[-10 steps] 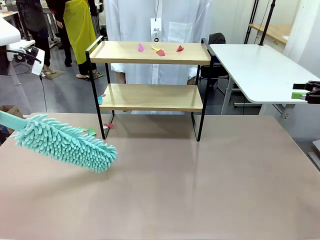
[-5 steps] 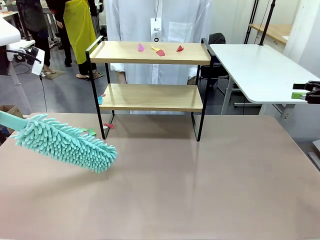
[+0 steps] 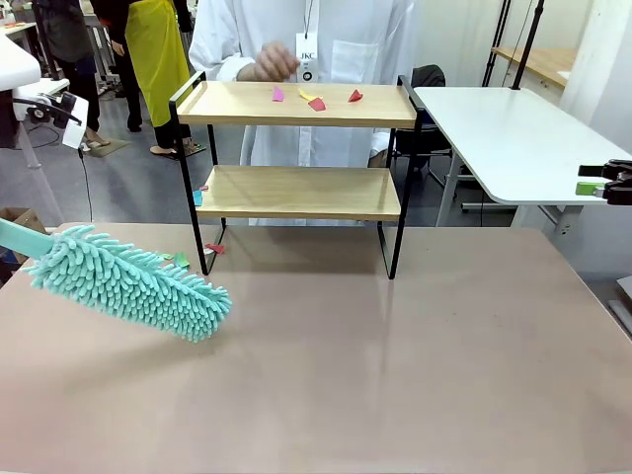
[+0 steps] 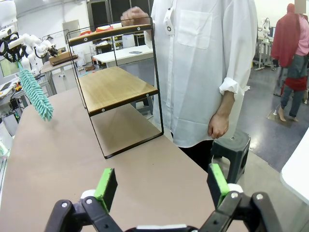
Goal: Clean the shelf.
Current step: Clean the specific section of the Shelf indicated by the human with the Duster.
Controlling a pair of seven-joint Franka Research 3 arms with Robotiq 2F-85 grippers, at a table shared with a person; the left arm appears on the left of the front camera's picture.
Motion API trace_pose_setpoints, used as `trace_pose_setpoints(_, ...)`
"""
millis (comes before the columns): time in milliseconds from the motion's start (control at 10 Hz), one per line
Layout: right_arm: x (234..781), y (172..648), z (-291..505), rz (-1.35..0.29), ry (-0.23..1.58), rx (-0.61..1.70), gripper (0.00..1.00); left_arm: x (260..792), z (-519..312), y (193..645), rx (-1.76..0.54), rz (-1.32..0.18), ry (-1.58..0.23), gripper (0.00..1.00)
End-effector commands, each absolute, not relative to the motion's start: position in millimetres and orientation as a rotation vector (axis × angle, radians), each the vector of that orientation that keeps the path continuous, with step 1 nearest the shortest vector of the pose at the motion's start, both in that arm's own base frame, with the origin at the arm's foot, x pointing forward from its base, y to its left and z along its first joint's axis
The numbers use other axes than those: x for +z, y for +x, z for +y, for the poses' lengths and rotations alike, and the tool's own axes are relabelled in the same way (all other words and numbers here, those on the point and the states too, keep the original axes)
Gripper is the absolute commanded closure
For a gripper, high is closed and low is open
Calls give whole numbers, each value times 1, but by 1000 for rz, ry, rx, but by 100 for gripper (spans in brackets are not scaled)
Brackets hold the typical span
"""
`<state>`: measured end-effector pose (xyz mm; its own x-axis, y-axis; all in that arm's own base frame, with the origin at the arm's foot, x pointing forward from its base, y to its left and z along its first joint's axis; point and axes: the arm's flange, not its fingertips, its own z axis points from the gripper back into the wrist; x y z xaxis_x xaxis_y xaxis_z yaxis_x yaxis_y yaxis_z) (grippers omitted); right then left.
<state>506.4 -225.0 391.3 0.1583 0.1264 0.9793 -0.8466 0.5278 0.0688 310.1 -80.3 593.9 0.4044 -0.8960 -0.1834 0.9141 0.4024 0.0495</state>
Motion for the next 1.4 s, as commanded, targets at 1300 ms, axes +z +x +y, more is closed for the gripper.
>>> trace_pose_setpoints(1300, 396, 508, -222, -1202, 739, 784, 0, 594, -78, 309, -1142, 134, 155, 87)
